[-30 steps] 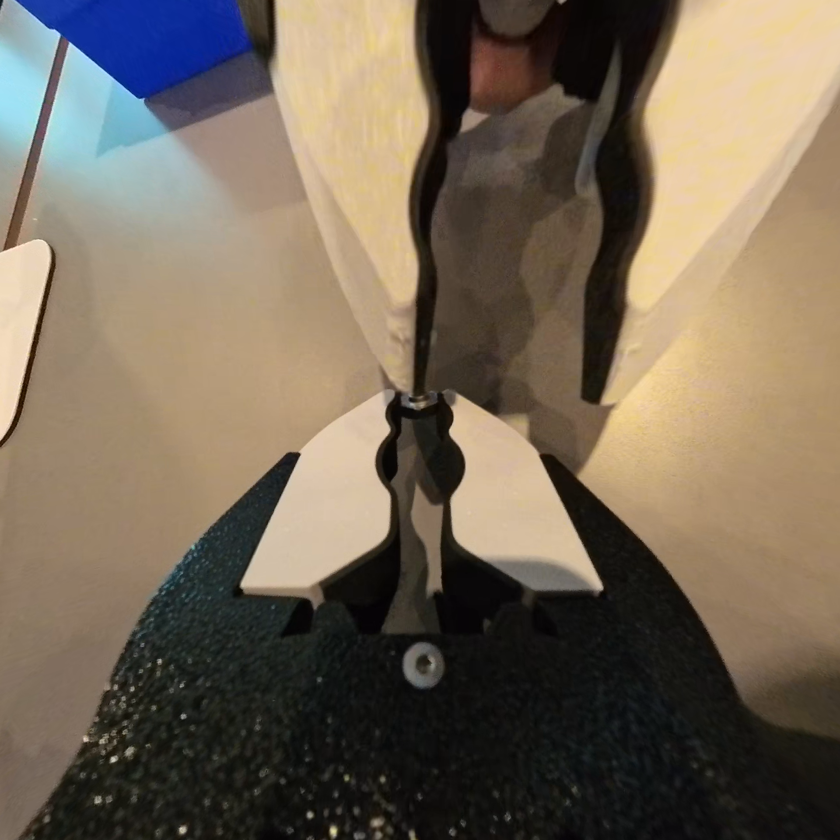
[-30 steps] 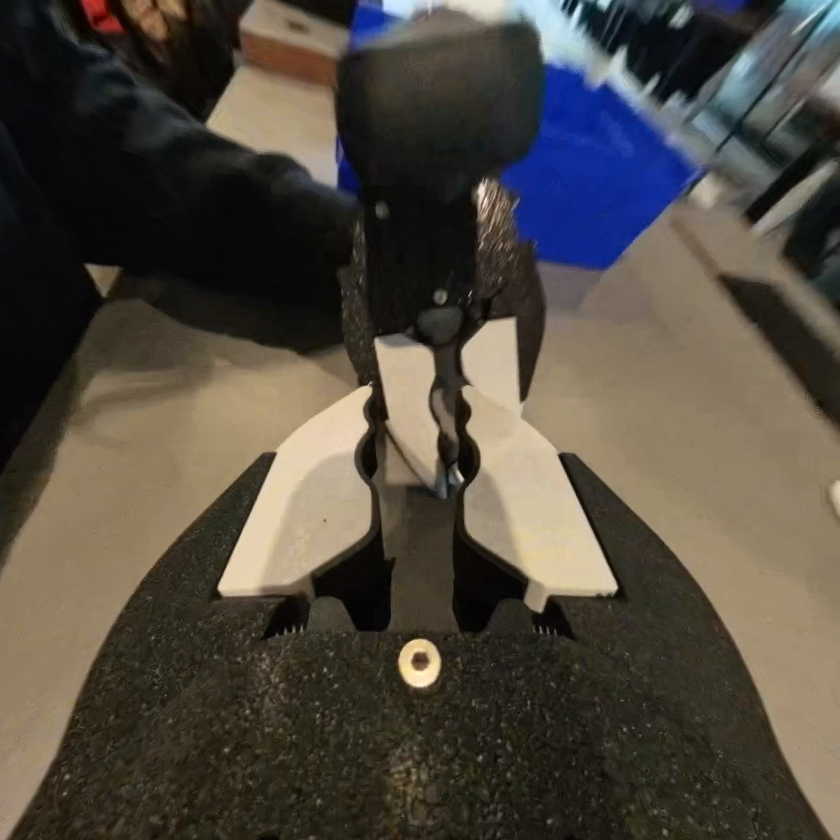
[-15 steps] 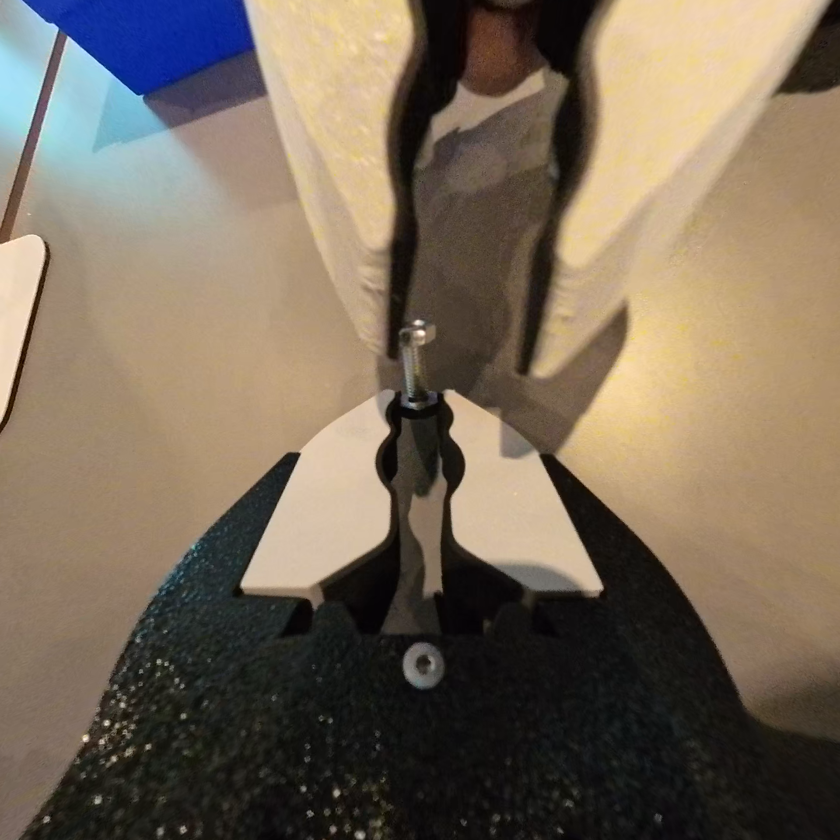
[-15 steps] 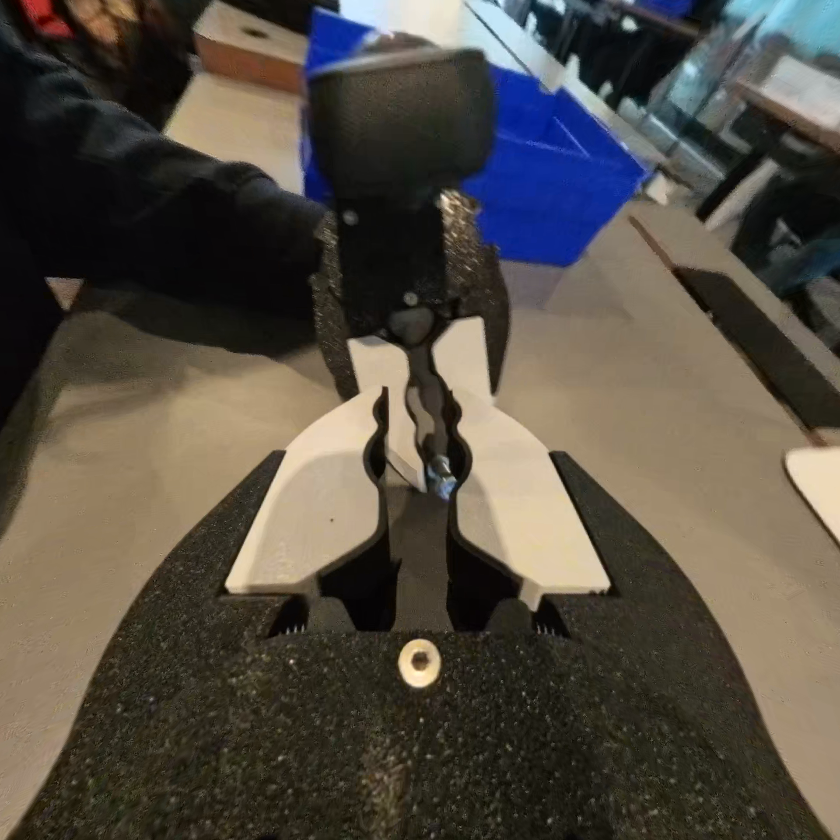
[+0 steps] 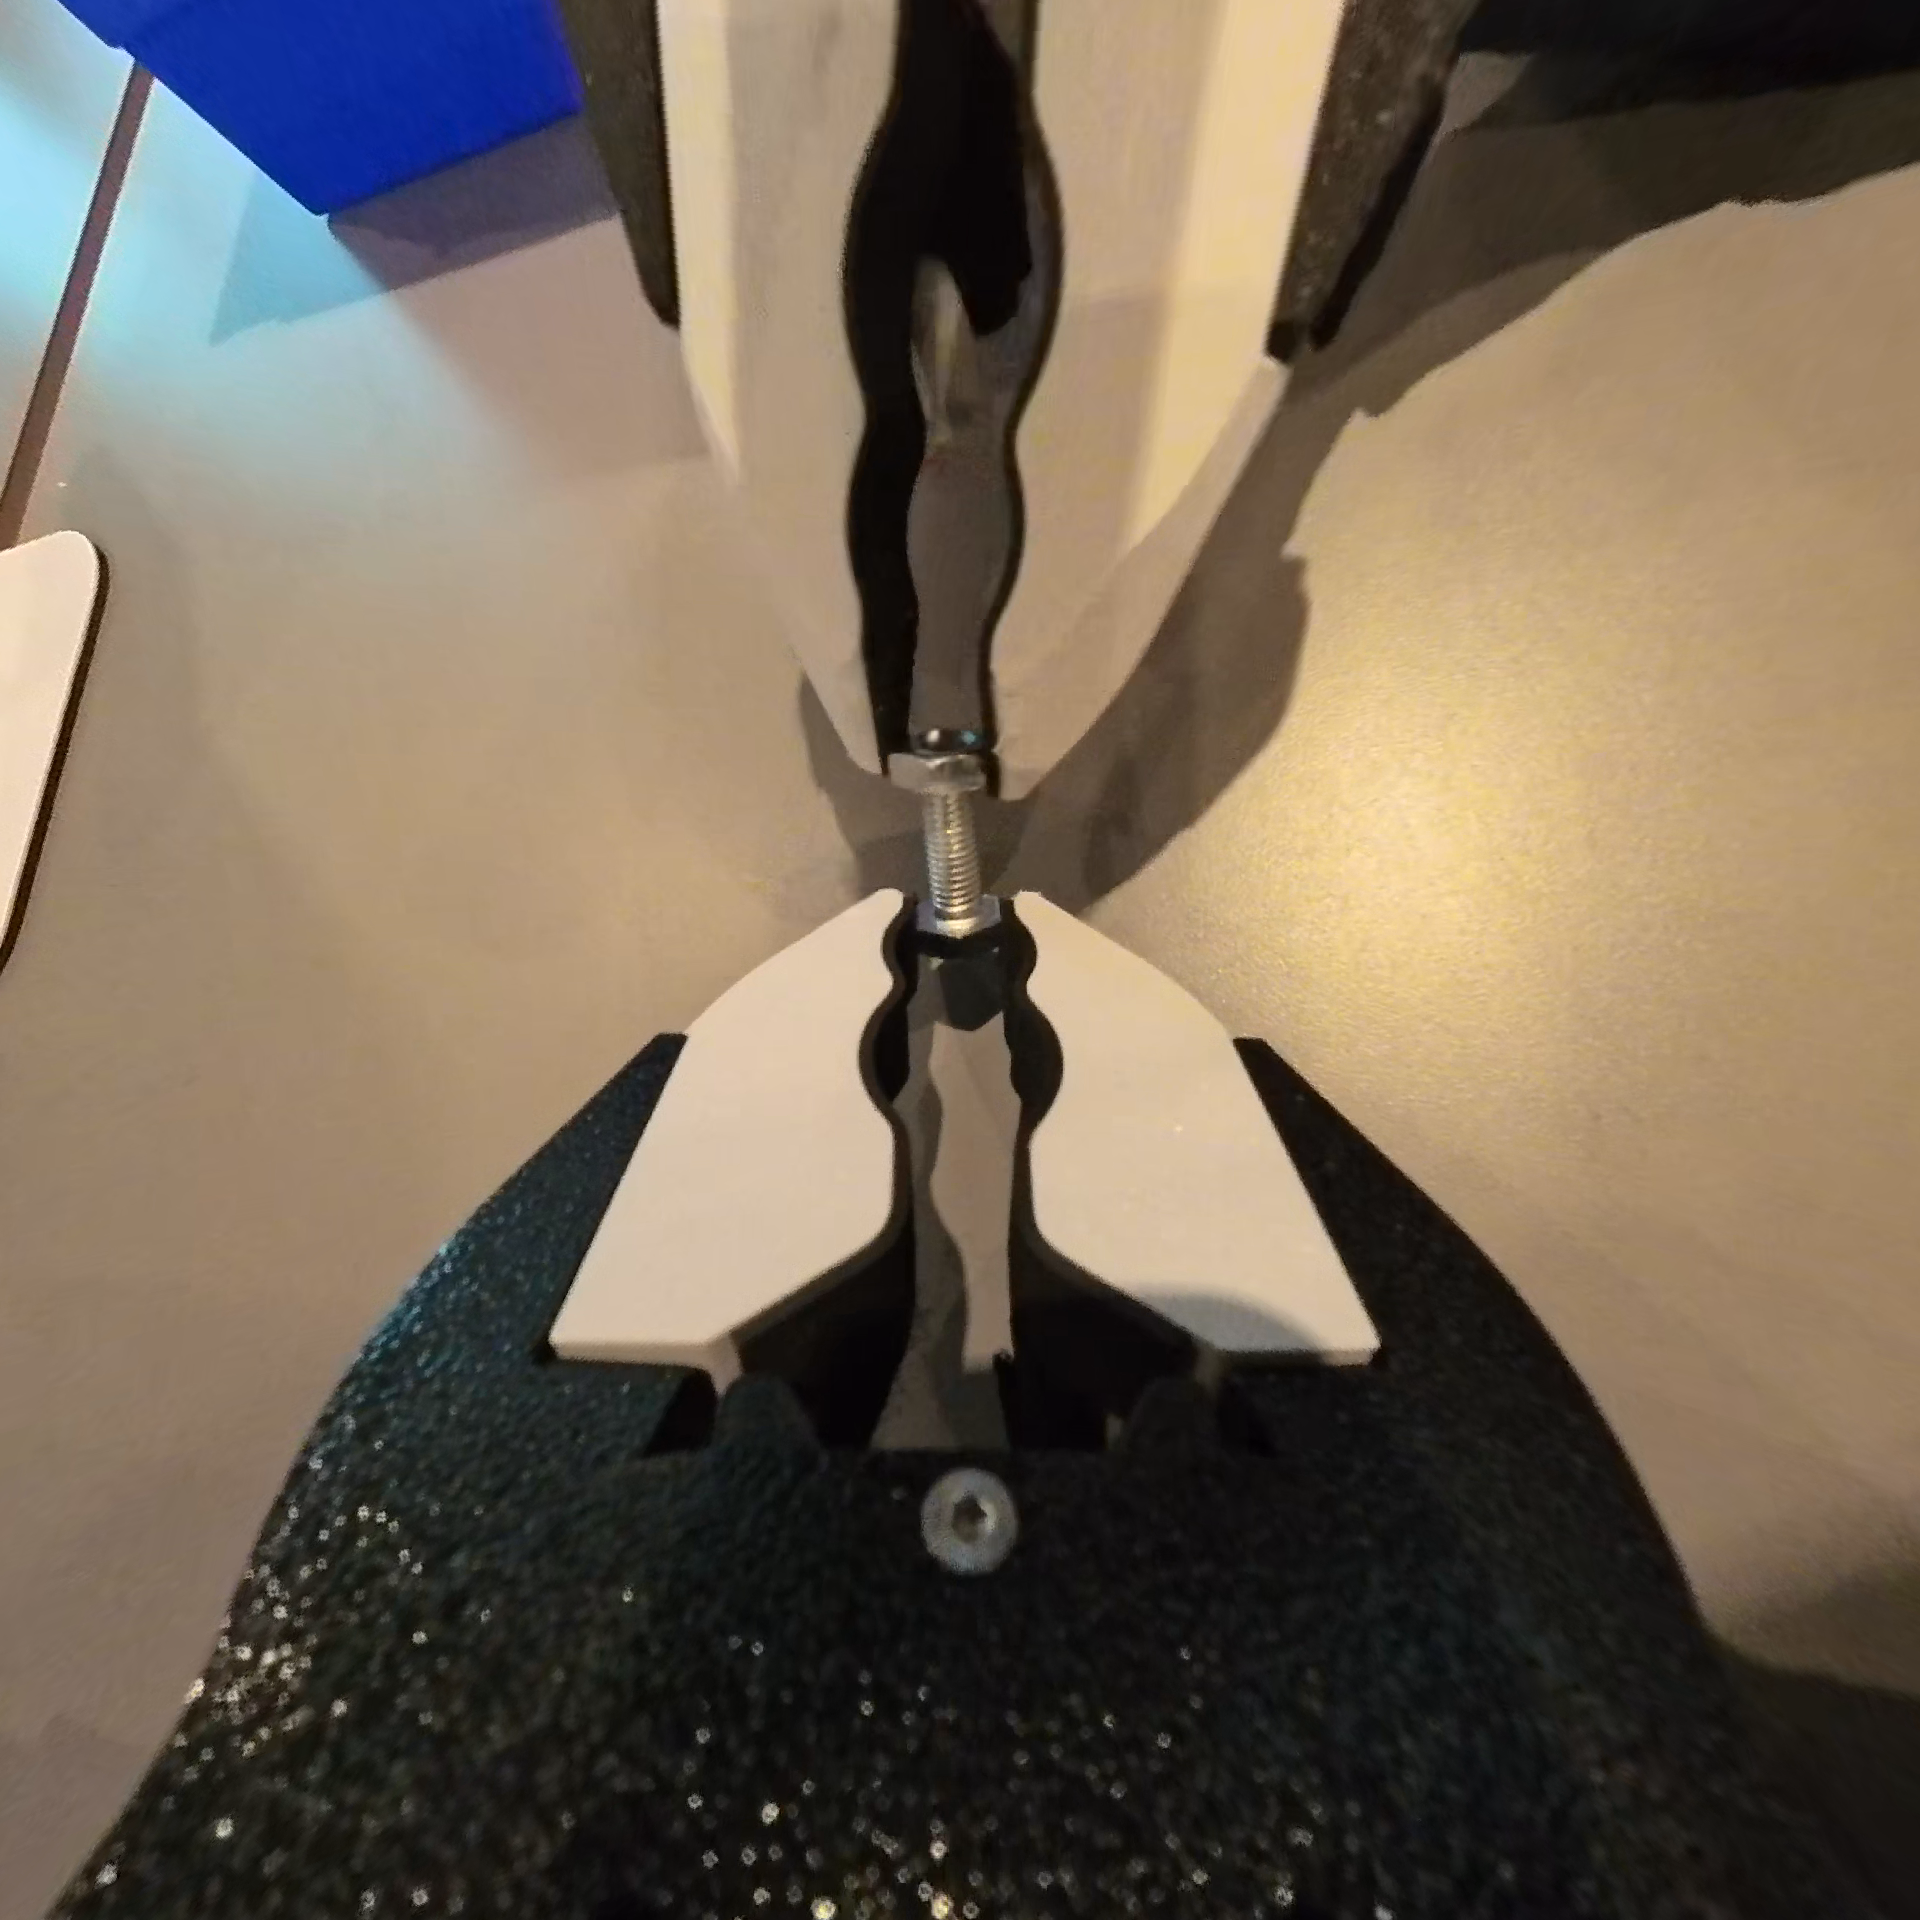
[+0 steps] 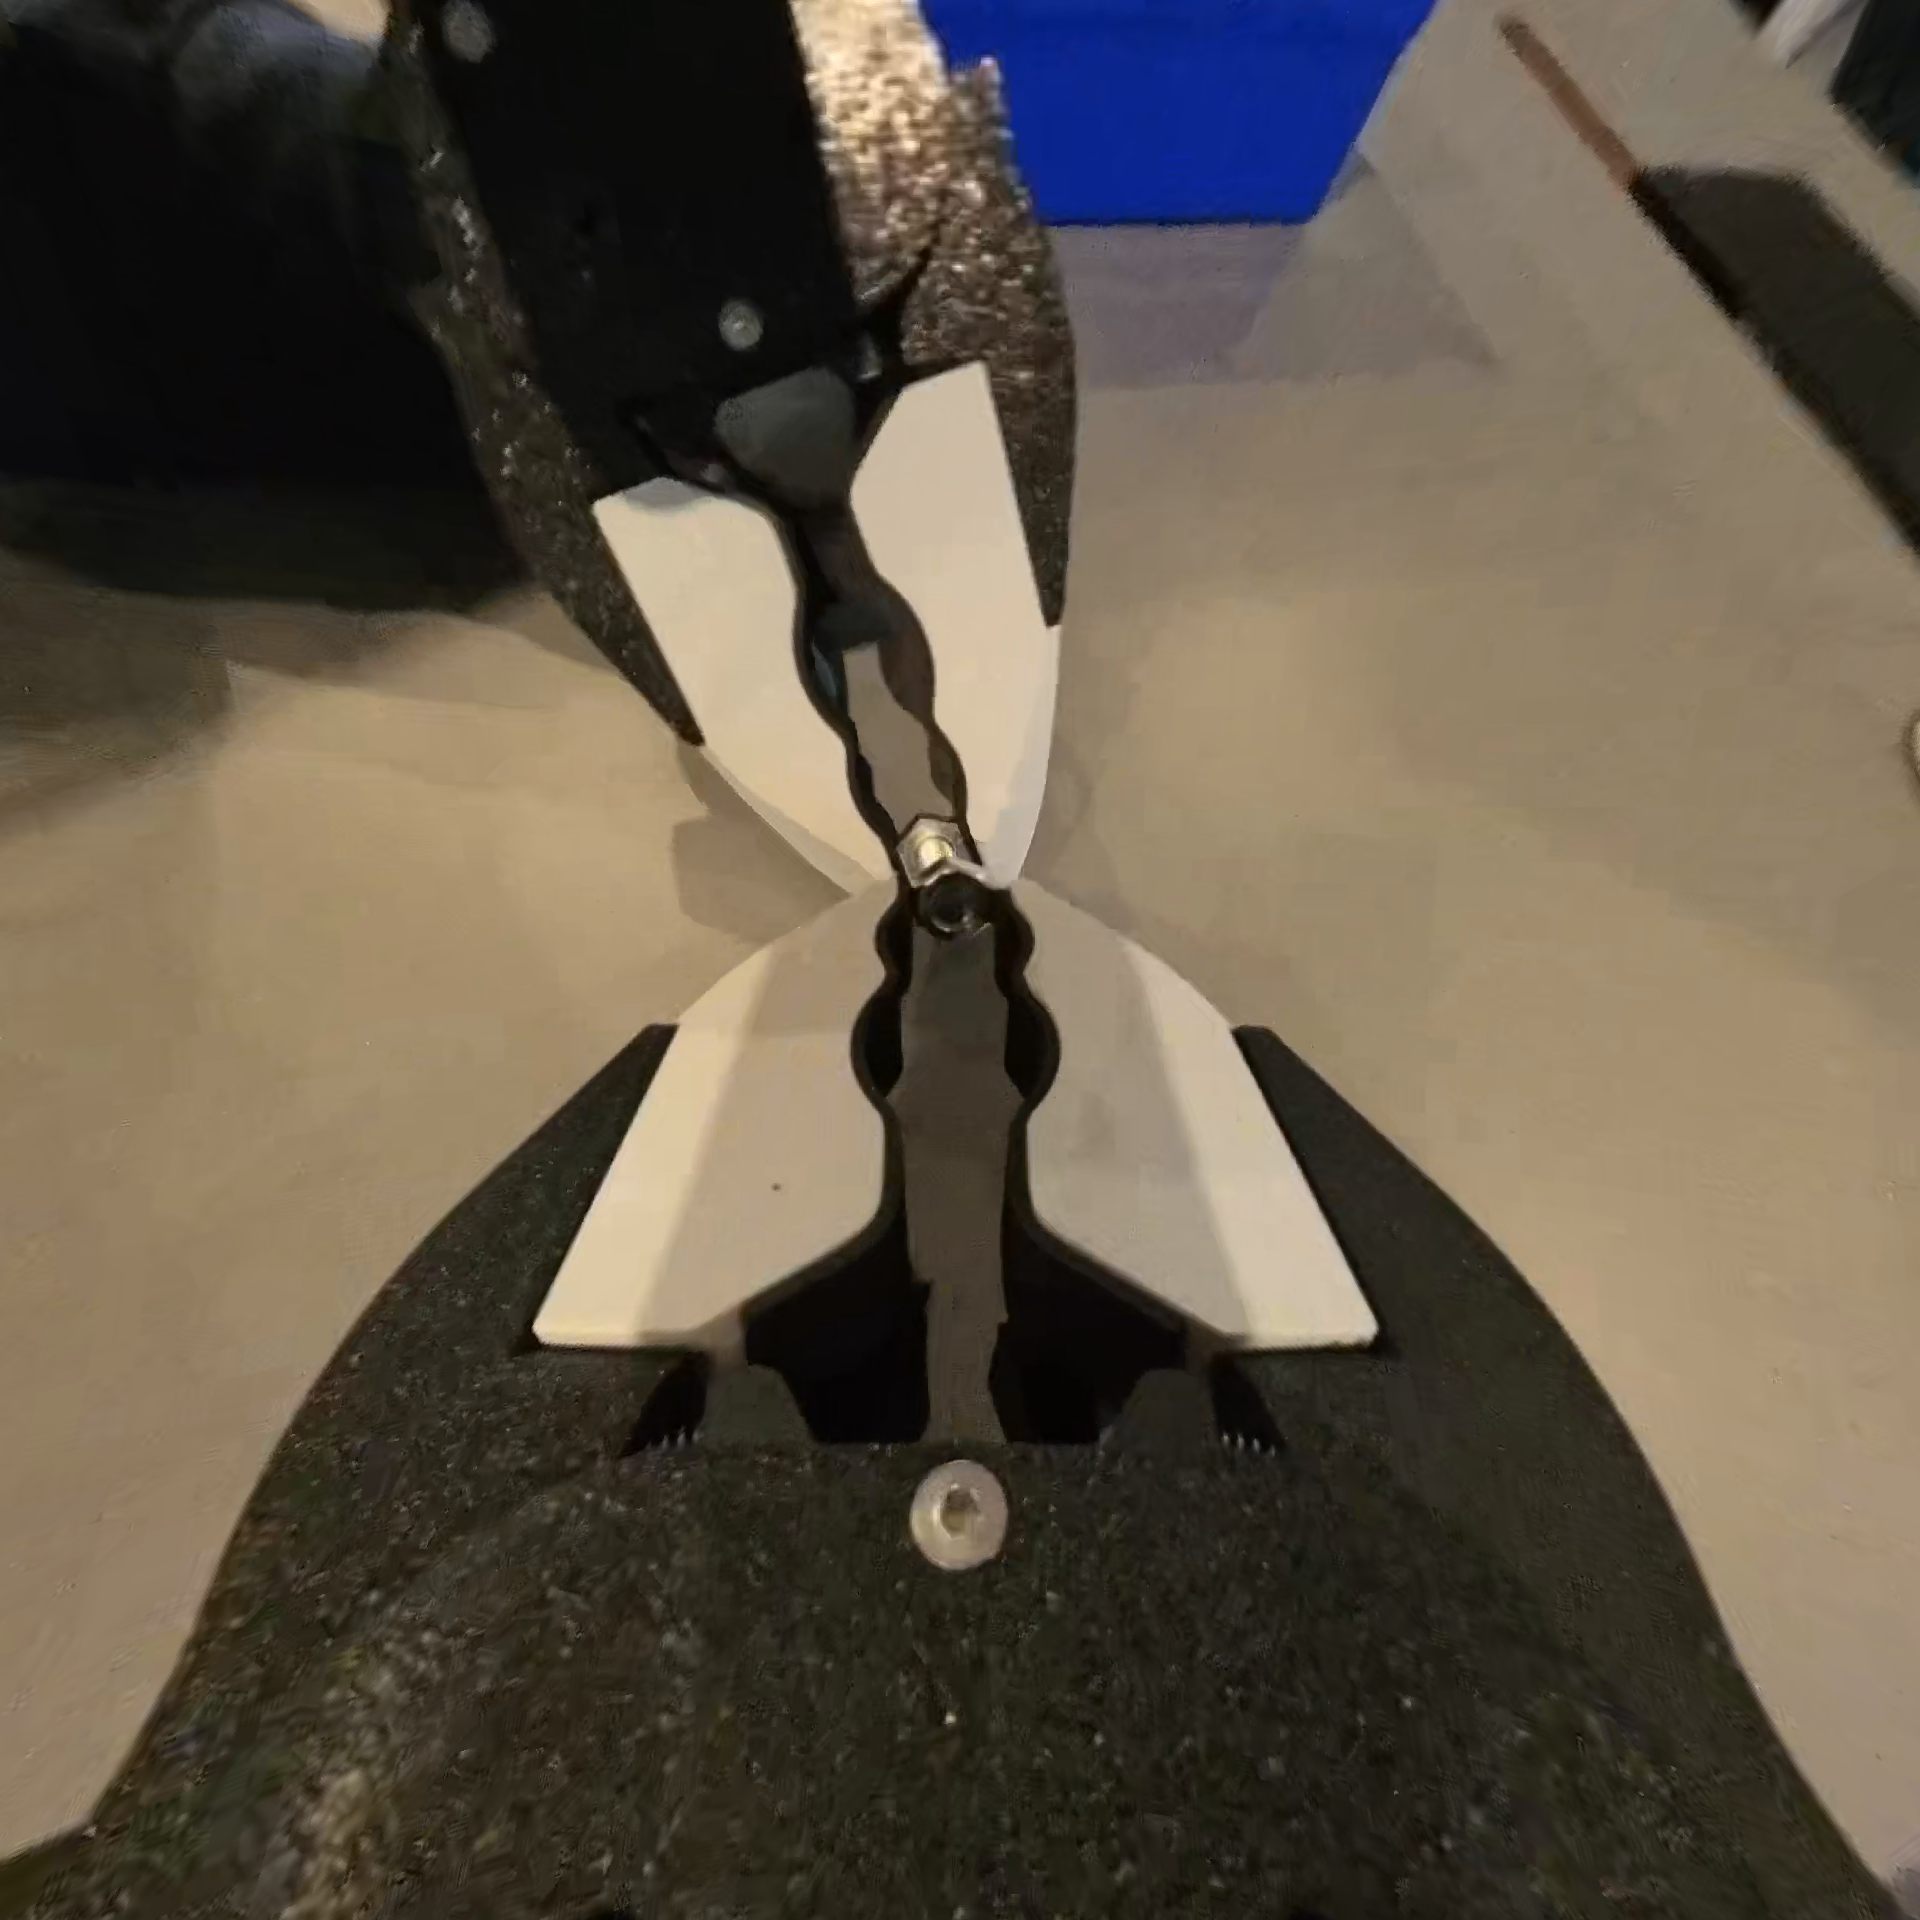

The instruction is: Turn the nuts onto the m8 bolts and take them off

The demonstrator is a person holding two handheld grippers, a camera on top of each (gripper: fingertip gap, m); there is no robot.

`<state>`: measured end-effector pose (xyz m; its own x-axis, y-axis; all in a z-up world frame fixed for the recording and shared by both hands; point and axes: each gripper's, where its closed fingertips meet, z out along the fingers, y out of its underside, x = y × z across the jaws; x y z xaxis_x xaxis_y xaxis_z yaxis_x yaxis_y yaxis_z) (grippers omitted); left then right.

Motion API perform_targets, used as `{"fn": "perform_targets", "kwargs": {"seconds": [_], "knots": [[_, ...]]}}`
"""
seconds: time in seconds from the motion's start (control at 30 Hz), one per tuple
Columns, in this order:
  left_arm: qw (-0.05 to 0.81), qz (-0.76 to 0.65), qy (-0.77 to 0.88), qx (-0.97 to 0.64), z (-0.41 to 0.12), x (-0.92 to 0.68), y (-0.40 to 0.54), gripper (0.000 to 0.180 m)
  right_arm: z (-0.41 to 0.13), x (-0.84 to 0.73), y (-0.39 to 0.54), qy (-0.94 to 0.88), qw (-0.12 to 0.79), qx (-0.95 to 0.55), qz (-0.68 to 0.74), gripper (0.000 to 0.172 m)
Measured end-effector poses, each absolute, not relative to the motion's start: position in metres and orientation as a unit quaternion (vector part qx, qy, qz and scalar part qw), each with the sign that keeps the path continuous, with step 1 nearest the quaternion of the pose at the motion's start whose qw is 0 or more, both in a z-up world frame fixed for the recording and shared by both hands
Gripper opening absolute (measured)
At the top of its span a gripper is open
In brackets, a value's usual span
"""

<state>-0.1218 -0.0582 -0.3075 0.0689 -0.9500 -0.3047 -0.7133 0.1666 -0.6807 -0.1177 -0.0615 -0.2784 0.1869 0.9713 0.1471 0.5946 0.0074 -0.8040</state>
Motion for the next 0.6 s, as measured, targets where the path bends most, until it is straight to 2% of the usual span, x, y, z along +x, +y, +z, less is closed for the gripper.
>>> {"fn": "perform_targets", "kwargs": {"seconds": [0.33,0.53,0.6], "knots": [[0.391,-0.128,0.691,-0.594,-0.306,-0.125,-0.063,0.014,-0.276,-0.119,-0.068,-0.725,0.492,-0.478,0.068,0.014],[0.411,-0.162,0.672,-0.594,-0.294,-0.126,-0.065,0.014,-0.262,-0.124,-0.07,-0.662,0.501,-0.533,0.165,0.016],[0.407,-0.15,0.676,-0.595,-0.297,-0.127,-0.064,0.014,-0.265,-0.123,-0.069,-0.623,0.464,-0.591,0.217,0.033]]}}
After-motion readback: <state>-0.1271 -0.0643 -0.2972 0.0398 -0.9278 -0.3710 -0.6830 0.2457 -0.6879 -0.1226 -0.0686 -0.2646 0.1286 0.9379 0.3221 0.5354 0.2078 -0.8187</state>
